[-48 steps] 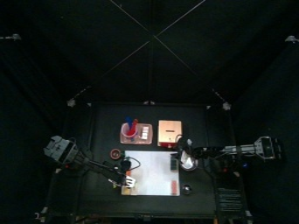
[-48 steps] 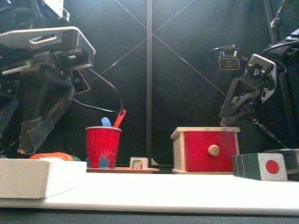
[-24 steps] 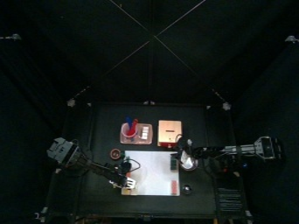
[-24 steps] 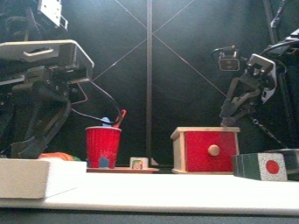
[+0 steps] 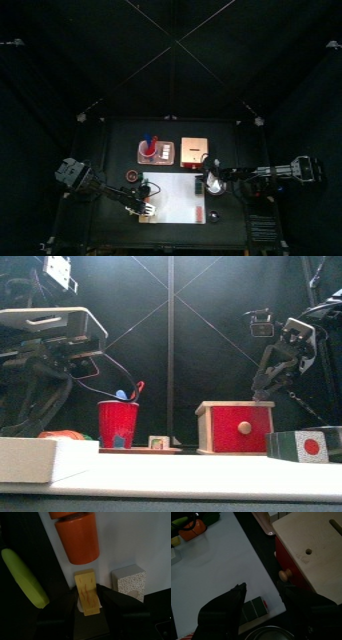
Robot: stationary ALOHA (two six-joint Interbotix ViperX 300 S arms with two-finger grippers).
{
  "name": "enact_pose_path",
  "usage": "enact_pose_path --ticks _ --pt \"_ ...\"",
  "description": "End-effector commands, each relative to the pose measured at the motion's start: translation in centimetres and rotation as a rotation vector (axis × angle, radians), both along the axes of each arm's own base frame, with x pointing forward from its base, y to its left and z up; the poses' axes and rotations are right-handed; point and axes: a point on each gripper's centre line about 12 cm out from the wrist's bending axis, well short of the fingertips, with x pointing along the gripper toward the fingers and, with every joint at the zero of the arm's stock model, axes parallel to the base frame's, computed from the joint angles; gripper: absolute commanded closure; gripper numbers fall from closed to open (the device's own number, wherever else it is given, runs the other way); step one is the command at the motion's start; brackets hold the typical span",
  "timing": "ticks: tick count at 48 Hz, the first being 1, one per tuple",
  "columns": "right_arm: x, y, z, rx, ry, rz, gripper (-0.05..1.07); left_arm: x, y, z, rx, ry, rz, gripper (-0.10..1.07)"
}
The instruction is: Put egg on rice
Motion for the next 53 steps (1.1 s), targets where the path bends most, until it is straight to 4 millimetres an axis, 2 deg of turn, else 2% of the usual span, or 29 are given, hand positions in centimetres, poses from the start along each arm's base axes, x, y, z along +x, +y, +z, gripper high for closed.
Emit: enact_pose_path --ticks 1,12,24,31,43,53 --pt "0.3 0.0 0.7 -0.002 -0.023 0.004 0.15 0.5 -0.3 0.8 -0.014 -0.026 0.002 0.30" --pt "0.3 0.0 0.7 -0.001 -0.025 0.003 0.15 0.5 -0.3 1.4 -0.023 -0.035 0.005 0.35" --pt "0.2 0.0 0.7 -0.001 -0.025 0.003 0.15 0.9 0.1 4.7 -0.054 -0.110 0.020 0.35" --pt "0.2 0.0 0.7 -0.001 -0.027 0.003 0.15 2.4 0.3 6.1 -0.071 -0.156 0.039 0.35" --pt "0.1 -0.2 0.7 -0.015 -0.016 -0.007 0.15 5.5 -0.3 5.8 -0.072 -0.174 0.051 0.35" --pt "0.0 -0.3 0.6 -0.023 -0.004 -0.012 0.15 5.8 -0.3 4.8 -0.064 -0.121 0.066 0.35"
